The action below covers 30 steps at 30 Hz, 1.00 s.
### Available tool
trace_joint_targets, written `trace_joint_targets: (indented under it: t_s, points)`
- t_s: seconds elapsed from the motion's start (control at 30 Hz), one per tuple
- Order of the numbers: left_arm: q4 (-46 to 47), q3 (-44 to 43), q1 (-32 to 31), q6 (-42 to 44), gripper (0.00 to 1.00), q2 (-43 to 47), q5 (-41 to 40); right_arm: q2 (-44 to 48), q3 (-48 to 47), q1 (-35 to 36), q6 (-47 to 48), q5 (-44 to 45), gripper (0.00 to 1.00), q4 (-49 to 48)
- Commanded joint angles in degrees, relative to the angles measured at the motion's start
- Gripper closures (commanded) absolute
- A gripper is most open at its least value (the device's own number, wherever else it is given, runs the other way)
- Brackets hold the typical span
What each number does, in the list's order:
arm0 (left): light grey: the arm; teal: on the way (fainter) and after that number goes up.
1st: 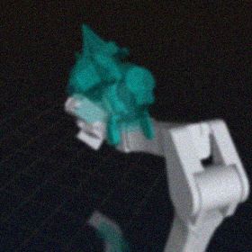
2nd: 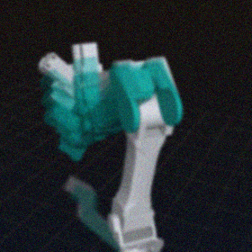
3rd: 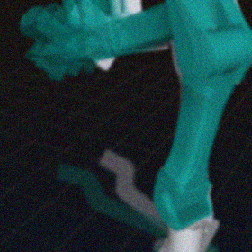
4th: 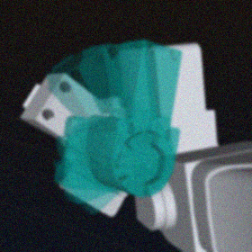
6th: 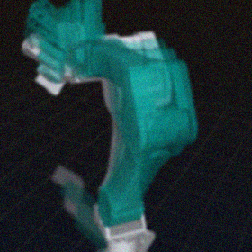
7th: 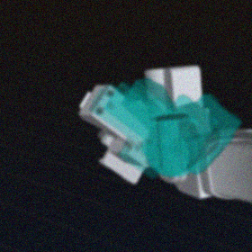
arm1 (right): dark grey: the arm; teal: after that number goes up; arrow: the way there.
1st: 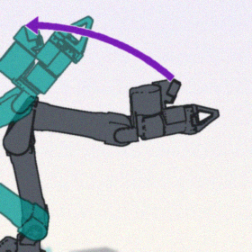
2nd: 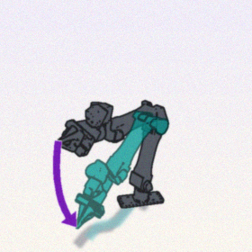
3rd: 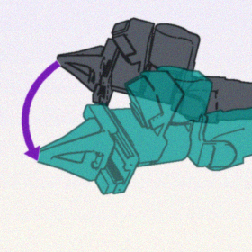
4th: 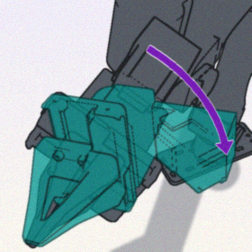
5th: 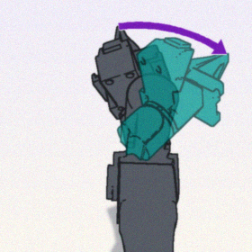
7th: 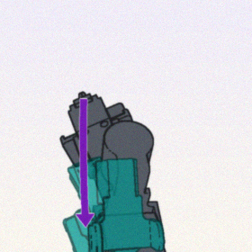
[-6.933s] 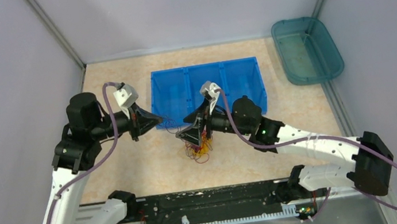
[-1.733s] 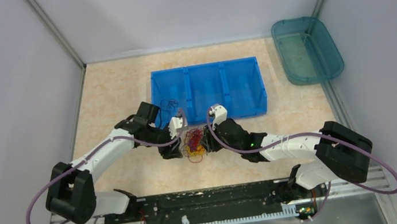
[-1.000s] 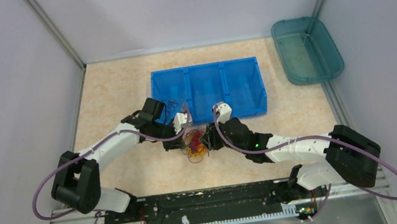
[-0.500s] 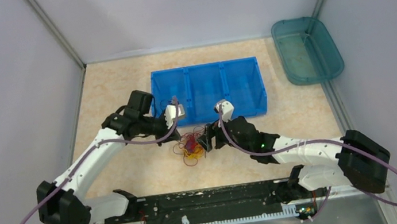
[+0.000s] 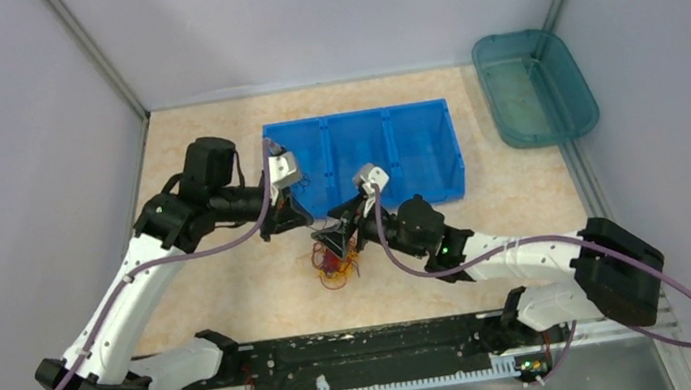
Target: Untangle the cables
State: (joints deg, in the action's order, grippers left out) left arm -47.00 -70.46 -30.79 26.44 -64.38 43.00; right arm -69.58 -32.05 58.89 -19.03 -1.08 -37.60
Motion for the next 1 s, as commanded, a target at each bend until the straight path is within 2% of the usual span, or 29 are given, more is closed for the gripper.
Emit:
trace_joint_targets:
  t_s: [0.0,0.33,0.57,0.73,0.97]
  points:
    - [-2.0,-4.2,-0.4,-4.8,1.0,0.3,2.7,-3.6,-3.9,0.6,1.0,1.1,0.34,-9.1]
    - [2.0,-13.9,-0.4,-5.6,1.0,1.2,-2.7,-15.6,-4.7,1.8,-4.4,0.0,0.38,-18.0]
    - [11.3,-16.7,-0.4,-5.1,1.0,4.1,-11.4,-23.2,-5.8,2.9,-6.9,-0.1,0.42,-20.7]
    - [18.1,-17.7,-0.4,-4.6,1.0,6.5,-16.5,-26.9,-2.9,3.4,-9.6,-0.1,0.5,-23.4]
    - [28.1,-22.5,-0.5,-1.6,1.0,6.6,-24.5,-26.9,1.2,4.2,-11.1,1.5,0.5,-24.7]
